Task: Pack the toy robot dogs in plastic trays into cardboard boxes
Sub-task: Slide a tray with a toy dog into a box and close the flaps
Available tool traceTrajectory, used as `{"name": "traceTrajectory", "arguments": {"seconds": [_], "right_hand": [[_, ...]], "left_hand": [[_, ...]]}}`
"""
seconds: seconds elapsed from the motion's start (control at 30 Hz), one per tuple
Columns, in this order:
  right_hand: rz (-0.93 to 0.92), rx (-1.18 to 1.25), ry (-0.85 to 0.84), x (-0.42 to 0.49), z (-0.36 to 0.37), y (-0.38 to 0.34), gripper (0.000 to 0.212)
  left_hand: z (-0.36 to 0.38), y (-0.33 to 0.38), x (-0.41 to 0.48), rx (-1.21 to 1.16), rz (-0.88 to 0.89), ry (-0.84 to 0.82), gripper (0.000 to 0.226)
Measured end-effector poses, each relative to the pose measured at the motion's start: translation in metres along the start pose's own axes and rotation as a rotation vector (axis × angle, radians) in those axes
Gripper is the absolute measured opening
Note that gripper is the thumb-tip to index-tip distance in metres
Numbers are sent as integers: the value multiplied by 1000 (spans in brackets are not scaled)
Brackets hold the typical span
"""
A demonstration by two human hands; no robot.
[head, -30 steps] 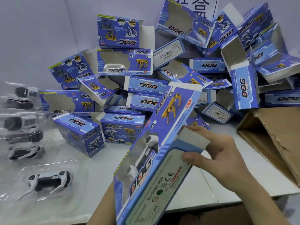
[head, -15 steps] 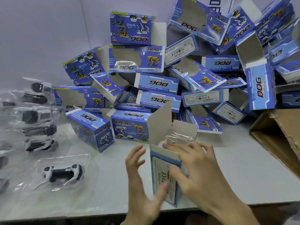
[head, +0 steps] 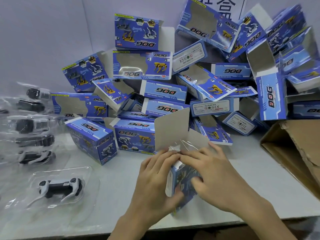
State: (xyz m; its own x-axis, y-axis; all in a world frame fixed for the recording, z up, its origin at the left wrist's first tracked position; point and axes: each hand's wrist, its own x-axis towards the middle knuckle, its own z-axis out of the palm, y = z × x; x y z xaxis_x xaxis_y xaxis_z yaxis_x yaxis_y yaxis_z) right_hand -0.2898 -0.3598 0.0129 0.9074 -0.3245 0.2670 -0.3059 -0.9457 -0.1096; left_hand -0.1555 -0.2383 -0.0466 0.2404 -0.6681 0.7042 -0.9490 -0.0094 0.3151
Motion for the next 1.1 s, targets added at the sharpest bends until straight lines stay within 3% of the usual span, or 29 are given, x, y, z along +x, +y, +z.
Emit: {"name": "traceTrajectory", "arguments": {"seconds": [0.1,0.17,0.23,0.27,0.4,0.53,0.67,0.93,1.1], "right_hand": [[9,220,83,6,-3,6,56],[117,490,353,9,-5,14,42],[207,534,641,11,-7,21,32],[259,556,667,13,-7,24,34],[299,723,465,15,6,24,40],[197,716,446,5,21,18,25],[202,799,465,5,23,21,25],[365,1318,442,21,32,38,50],[202,1303,274,30,37,44,62]], "left_hand": [[-12,1,10,50,-11,-132,65],[-20,1,14,87,-10,-208,62],[-25,0,16,107,9,-247,58],[-27,-1,16,122,28,-263,57],[-40,-8,22,117,63,-366,61],[-52,-15,32,119,41,-457,77],[-50,5,44,344,81,-504,93],[-29,48,53,488,31,-497,85],[-27,47,51,506,-5,-491,79]]}}
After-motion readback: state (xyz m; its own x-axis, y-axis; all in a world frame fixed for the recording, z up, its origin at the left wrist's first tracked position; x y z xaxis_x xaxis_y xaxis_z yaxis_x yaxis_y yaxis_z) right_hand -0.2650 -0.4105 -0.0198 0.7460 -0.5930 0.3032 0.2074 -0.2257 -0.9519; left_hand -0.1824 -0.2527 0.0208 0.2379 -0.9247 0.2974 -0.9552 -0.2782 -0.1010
